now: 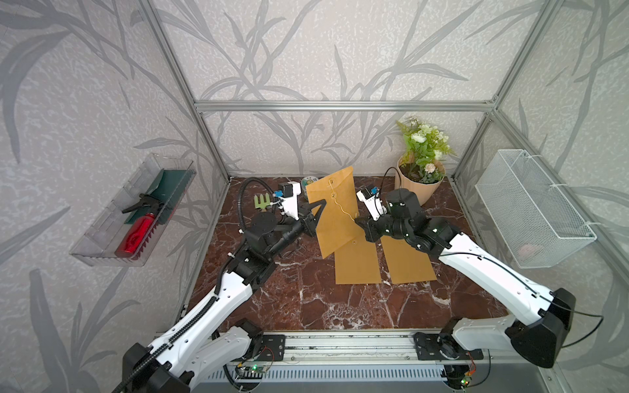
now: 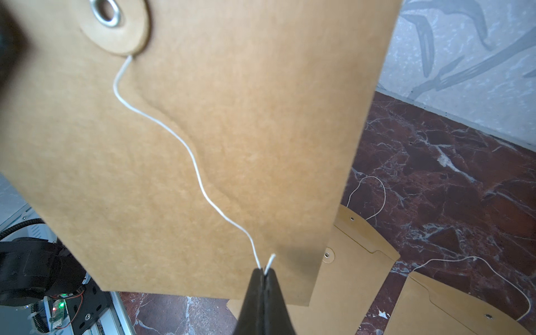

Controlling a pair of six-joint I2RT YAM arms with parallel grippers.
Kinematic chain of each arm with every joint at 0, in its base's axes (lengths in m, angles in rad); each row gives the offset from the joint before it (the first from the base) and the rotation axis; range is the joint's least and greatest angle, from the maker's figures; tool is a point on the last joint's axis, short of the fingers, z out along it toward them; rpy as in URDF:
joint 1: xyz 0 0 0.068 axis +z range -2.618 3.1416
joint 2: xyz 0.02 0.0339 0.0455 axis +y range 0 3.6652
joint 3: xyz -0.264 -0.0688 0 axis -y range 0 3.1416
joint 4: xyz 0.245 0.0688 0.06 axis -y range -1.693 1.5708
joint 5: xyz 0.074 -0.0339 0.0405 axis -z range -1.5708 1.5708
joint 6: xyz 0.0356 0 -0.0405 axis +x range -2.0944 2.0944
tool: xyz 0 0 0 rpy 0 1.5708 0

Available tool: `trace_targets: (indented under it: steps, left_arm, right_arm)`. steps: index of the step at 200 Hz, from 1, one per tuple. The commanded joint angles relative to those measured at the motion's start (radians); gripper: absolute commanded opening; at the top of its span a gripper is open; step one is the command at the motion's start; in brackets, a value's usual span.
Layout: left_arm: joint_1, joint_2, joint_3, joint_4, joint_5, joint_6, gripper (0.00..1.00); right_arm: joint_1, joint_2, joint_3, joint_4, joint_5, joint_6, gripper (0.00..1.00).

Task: Open the file bag

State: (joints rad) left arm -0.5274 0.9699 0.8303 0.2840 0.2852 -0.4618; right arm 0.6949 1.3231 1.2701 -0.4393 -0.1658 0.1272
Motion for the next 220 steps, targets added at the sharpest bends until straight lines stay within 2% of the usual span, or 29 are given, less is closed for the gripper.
trace_targets:
  steps: [1,117,184,220]
  left_arm:
    - [0.006,-0.027,0.028,0.028,-0.004,0.020,0.00]
    - [0.007,-0.033,0.020,0.000,0.056,0.026,0.00]
    - [0.008,-0.020,-0.038,0.006,0.186,0.028,0.00]
    - [0.006,-0.015,-0.067,-0.006,0.198,0.035,0.00]
  right_arm:
    - [-0.012,-0.026,0.006,-0.002,0.009,-0.004,0.00]
    - [-0.132,-0.059,0.064,-0.057,0.015,-0.041,0.00]
    - [-0.159,-0.062,0.116,-0.076,0.014,-0.057,0.00]
    - [-0.161,-0.061,0.151,-0.090,0.014,-0.065,0.00]
